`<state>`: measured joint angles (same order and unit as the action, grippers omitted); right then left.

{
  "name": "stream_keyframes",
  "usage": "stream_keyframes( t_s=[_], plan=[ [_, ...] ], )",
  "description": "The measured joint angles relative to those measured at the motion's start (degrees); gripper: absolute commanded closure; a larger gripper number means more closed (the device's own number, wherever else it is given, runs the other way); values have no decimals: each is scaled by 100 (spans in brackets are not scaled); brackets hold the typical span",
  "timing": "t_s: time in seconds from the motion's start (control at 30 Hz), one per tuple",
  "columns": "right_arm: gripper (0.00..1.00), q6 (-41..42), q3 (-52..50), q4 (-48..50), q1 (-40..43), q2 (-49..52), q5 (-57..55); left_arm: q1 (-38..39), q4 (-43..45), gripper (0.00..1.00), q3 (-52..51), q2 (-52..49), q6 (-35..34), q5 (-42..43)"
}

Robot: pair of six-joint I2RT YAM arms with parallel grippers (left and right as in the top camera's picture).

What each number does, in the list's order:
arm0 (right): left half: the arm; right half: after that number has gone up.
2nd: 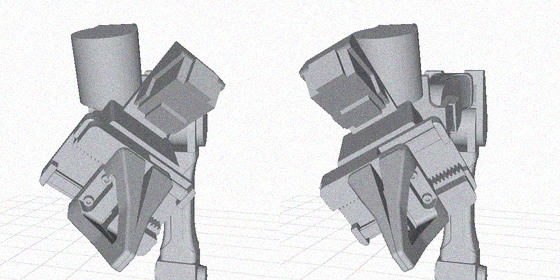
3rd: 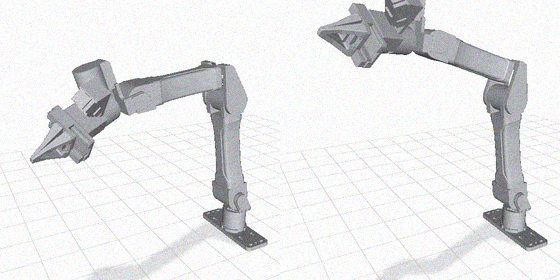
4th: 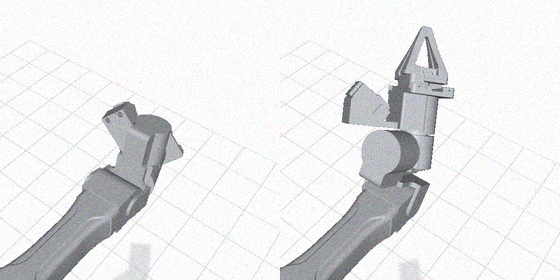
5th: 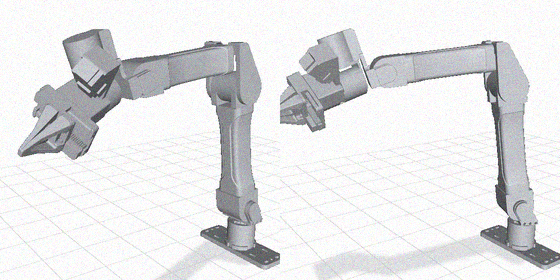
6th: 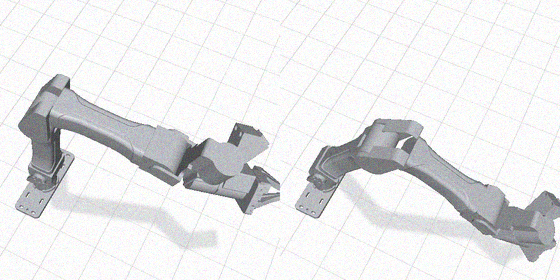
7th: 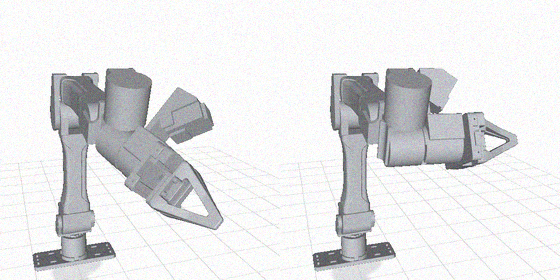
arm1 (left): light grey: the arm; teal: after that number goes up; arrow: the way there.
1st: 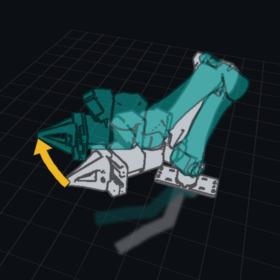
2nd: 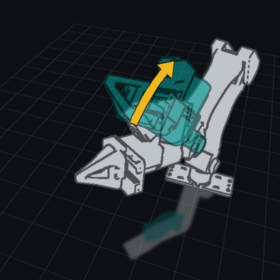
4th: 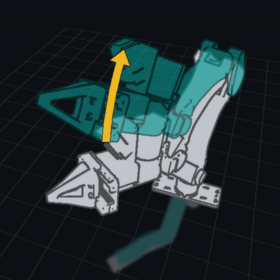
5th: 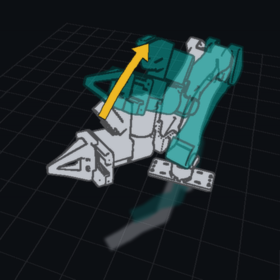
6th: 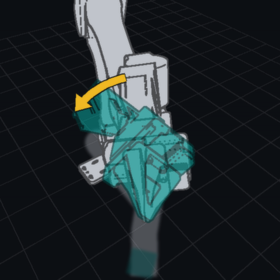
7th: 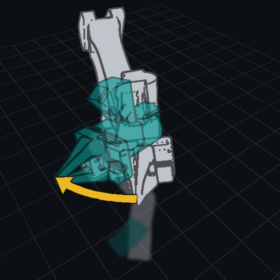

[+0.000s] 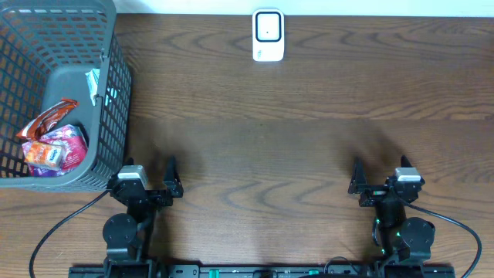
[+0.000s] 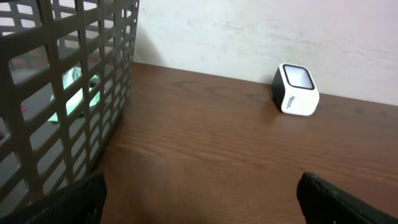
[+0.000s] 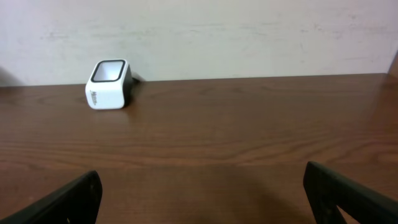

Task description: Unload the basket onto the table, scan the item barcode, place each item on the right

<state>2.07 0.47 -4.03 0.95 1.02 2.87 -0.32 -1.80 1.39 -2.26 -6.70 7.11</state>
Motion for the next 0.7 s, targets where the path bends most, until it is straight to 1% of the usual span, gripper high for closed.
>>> stream_keyframes(
  t_s=[0.23, 0.3, 0.37, 0.47, 0.53, 0.57, 0.6, 0.67, 0.7],
  plan=[
    [1, 0, 0, 0, 0, 0, 0, 0, 22, 2, 0, 0, -15, 0],
    [1, 0, 0, 0, 0, 0, 0, 0, 140, 2, -22, 0, -175, 52],
    [1, 0, 0, 0, 0, 0, 0, -2, 245, 3, -37, 0, -669, 415],
    [1, 0, 0, 0, 0, 0, 0, 0, 396, 2, -57, -2, -1611, 1189],
    [1, 0, 0, -2, 0, 2, 0, -2, 868, 2, -101, -15, -2194, 1547],
    [1, 0, 0, 0, 0, 4, 0, 0, 1366, 2, -103, -42, -2468, 1759],
    [1, 0, 0, 0, 0, 9, 0, 0, 1926, 2, -103, -61, -2647, 1956],
    [1, -2, -2, 0, 0, 11, -7, -2, 3499, 2, -83, -72, -2909, 2258],
    [1, -2, -4, 2, 0, 9, -11, -2, 4085, 2, -46, -55, -2964, 2363]
  ],
)
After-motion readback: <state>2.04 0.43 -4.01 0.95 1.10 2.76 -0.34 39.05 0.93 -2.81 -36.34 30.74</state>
